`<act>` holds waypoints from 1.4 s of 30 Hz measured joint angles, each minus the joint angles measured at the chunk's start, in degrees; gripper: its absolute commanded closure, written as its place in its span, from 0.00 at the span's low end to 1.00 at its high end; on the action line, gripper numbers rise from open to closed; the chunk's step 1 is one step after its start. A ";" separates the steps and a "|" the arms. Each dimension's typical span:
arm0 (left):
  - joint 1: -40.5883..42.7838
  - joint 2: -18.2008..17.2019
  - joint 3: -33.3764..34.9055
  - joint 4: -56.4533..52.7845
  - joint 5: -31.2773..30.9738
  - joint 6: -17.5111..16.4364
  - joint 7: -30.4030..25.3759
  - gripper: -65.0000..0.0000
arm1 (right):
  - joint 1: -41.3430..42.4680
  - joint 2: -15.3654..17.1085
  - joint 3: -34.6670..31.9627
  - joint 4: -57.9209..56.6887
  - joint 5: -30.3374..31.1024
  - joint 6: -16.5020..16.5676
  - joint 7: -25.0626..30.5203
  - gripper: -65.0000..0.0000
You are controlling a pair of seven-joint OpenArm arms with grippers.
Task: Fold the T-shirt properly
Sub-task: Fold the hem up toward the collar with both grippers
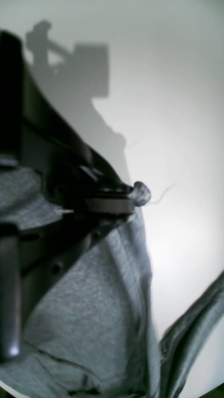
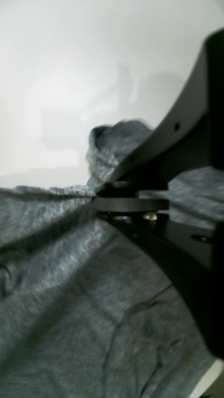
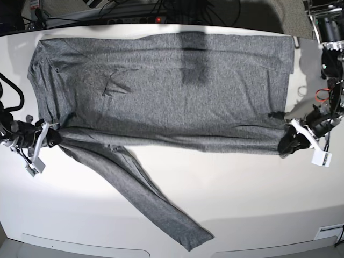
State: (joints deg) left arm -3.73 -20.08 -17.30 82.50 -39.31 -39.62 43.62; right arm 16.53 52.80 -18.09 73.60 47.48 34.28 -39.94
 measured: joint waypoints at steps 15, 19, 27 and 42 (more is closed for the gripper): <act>7.82 -3.74 -0.28 1.97 -2.67 0.02 0.11 1.00 | -20.87 1.07 18.82 13.62 0.72 -2.95 -2.75 1.00; 9.14 -3.69 -0.33 2.01 -3.19 -0.02 0.13 1.00 | -26.05 1.27 25.29 14.51 0.66 -3.02 -2.80 1.00; 12.96 -3.72 -0.33 2.64 -3.67 0.00 1.95 1.00 | -35.50 -4.59 35.06 16.15 0.11 -2.82 -2.75 1.00; 18.58 -5.62 -0.33 2.75 -1.84 -0.02 -0.74 1.00 | -38.42 -13.62 37.20 16.13 -15.19 -2.58 2.16 1.00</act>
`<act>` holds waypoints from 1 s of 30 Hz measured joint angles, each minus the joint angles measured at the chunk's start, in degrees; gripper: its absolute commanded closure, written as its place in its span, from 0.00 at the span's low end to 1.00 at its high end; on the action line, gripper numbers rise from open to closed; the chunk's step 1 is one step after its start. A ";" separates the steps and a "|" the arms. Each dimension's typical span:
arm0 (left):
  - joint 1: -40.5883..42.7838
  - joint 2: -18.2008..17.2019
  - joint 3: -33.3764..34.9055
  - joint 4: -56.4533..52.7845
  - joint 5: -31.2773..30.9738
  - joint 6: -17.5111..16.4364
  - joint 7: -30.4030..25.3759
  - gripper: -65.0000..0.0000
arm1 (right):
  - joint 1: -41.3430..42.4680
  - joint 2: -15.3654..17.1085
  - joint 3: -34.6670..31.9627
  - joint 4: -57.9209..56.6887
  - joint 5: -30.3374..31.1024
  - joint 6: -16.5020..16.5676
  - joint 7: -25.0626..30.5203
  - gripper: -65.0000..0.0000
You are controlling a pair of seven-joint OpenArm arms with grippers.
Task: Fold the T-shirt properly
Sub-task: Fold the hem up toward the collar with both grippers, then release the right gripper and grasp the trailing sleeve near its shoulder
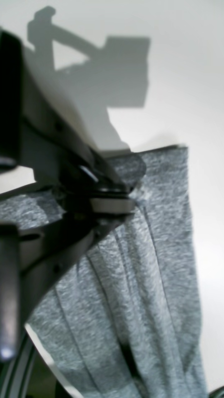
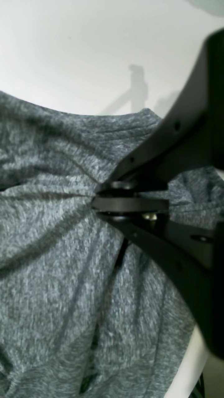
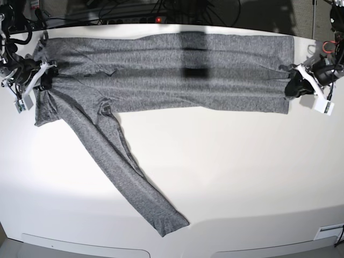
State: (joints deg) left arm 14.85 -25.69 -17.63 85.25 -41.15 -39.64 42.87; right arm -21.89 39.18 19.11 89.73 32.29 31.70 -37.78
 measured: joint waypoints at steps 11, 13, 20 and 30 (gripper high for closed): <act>1.79 -0.07 0.00 0.00 1.36 0.04 -0.09 0.64 | 0.48 0.02 0.00 -0.02 -0.74 -0.02 -0.52 0.68; 1.73 -0.04 0.00 0.00 1.31 0.04 -0.04 0.52 | 1.46 0.17 0.02 -0.07 -0.74 -0.02 -0.63 0.58; 1.66 -0.07 0.00 0.00 1.46 0.04 -3.34 0.49 | 8.92 0.17 0.13 -0.11 2.38 -0.24 -0.90 0.54; 1.62 -0.04 0.00 0.00 1.60 0.04 -8.41 0.49 | 30.27 -5.53 -5.03 -8.52 3.45 -0.04 -6.84 0.54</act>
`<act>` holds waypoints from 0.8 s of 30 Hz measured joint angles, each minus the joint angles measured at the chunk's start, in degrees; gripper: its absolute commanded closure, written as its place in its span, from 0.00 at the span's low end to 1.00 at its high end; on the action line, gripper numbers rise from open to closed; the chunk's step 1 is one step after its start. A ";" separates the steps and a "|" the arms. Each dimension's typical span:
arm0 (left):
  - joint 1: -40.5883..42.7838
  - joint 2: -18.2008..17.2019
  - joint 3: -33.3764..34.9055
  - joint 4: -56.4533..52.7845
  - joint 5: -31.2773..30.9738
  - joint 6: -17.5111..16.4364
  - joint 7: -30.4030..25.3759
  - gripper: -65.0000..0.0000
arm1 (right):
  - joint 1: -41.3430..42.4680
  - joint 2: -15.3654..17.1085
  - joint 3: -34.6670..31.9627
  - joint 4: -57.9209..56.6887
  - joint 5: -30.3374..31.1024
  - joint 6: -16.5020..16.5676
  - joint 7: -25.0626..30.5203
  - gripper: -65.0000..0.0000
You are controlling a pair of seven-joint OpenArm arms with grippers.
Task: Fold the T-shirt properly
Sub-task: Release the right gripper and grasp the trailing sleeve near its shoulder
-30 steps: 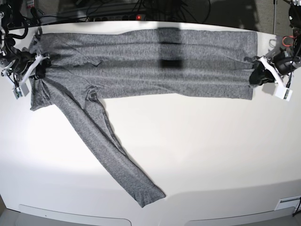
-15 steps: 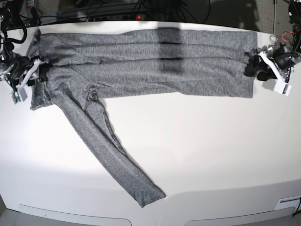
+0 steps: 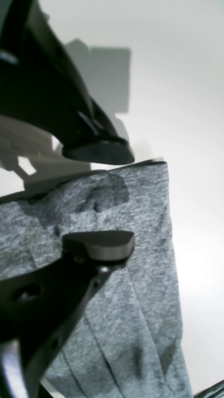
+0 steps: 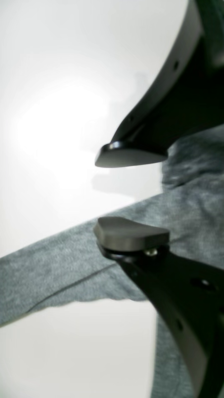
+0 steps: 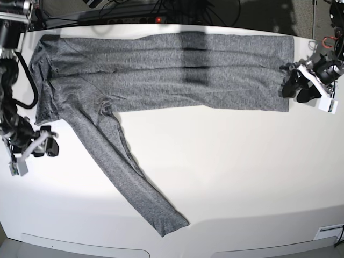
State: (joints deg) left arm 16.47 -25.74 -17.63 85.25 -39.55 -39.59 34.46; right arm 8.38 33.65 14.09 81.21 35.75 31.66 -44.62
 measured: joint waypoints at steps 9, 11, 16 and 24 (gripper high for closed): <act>-0.13 -0.02 0.00 0.00 -0.04 0.02 -0.02 0.49 | 20.74 -1.57 -20.52 -25.05 -1.88 -0.20 -0.09 0.54; -0.15 -0.02 0.00 0.00 -0.11 0.00 0.00 0.49 | 25.24 -3.39 -22.82 -30.75 -5.11 -0.39 0.74 0.54; -0.15 0.00 0.00 0.00 0.02 0.02 -0.17 0.49 | 33.03 -10.58 -24.59 -44.76 -14.51 -0.22 8.07 0.54; -0.11 0.00 0.00 0.00 0.02 0.02 -0.22 0.49 | 38.01 -17.99 -24.48 -59.84 -31.43 -3.82 19.78 0.54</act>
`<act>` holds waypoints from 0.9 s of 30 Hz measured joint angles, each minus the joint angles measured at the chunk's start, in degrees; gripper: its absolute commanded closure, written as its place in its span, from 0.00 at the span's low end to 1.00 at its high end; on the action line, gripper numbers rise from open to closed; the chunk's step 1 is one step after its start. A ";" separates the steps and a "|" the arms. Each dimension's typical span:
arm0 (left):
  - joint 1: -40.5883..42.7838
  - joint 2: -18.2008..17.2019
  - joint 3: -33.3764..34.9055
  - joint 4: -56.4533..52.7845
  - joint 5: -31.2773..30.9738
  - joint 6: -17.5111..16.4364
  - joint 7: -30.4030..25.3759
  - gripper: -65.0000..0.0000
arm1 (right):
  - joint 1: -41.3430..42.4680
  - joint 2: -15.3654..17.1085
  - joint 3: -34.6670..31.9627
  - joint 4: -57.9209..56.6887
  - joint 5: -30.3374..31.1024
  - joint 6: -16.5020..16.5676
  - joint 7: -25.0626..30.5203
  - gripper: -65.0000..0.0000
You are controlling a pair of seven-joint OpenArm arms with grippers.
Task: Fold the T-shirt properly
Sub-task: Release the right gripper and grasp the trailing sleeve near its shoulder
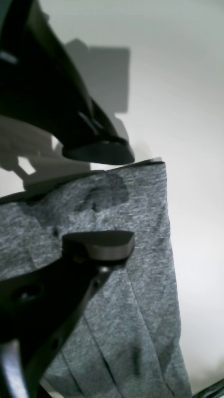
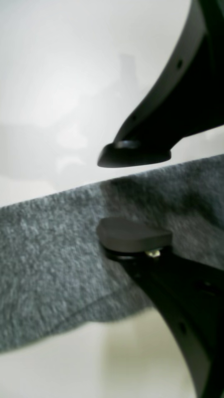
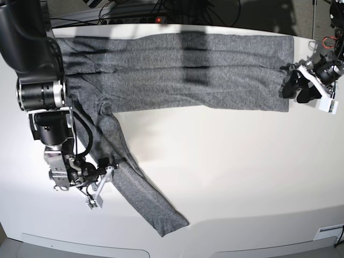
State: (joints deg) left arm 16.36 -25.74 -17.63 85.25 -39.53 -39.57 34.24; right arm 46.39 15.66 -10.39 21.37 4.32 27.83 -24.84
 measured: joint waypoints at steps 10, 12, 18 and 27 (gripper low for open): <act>0.00 0.02 0.00 0.00 0.07 0.00 0.00 0.49 | -0.11 0.37 0.11 -1.14 -2.62 -2.19 0.76 0.54; 0.00 0.04 0.00 0.00 0.04 -0.02 0.00 0.49 | -0.37 0.33 0.11 -1.14 -1.36 -2.03 0.13 0.54; 0.00 0.04 0.00 0.00 0.07 -0.02 0.00 0.49 | -0.39 -0.11 0.11 -1.14 0.79 1.14 -2.69 0.56; 0.00 0.02 0.00 0.00 0.04 -0.02 0.00 0.49 | -0.37 -0.11 0.11 -1.11 0.83 1.09 -3.96 1.00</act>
State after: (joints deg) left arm 16.36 -25.71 -17.63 85.25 -39.48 -39.59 34.24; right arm 46.02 15.55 -10.28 20.25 5.15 28.93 -28.80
